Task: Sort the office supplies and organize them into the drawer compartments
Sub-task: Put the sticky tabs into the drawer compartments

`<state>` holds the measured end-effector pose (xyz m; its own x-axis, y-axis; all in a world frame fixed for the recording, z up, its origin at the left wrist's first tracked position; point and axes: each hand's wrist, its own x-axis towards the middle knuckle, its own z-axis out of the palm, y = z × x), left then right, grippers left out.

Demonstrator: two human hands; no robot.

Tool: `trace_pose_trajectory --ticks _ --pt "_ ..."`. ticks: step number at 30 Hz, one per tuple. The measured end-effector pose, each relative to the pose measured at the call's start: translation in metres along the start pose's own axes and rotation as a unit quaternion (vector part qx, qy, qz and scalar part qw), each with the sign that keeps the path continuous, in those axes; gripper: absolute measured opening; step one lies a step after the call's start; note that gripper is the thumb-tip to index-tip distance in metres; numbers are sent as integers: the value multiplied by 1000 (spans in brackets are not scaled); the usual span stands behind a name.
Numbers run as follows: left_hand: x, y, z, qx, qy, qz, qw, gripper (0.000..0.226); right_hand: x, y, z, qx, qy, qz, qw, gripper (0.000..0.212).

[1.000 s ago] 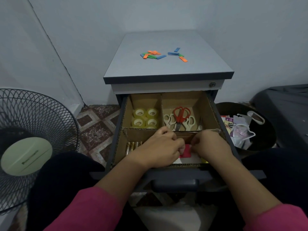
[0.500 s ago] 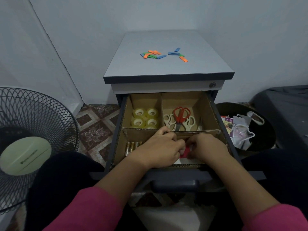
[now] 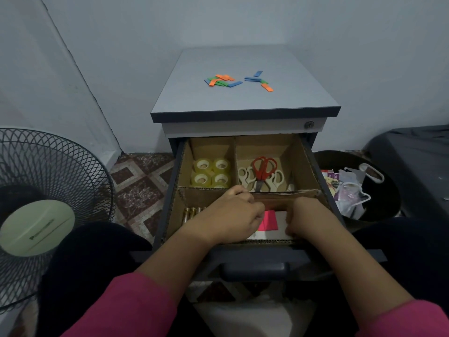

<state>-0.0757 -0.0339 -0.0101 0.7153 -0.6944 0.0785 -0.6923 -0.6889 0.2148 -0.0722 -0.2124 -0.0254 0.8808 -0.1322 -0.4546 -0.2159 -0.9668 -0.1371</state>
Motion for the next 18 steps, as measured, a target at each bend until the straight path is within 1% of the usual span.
trace_pose_trajectory --ticks 2,5,9,14,18 --pt "0 -1 1 1 -7 2 1000 25 2 0 0 7 -1 3 1000 18" --pt "1 -3 3 0 -12 1 1000 24 3 1 1 19 10 9 1000 14" --pt "1 -4 6 2 -1 4 1000 24 1 1 0 36 13 13 999 16" --pt "1 -4 5 0 0 6 1000 23 -2 3 0 57 51 6 997 17" --pt "0 -6 3 -26 -9 -3 1000 18 -7 2 -4 42 30 7 999 17"
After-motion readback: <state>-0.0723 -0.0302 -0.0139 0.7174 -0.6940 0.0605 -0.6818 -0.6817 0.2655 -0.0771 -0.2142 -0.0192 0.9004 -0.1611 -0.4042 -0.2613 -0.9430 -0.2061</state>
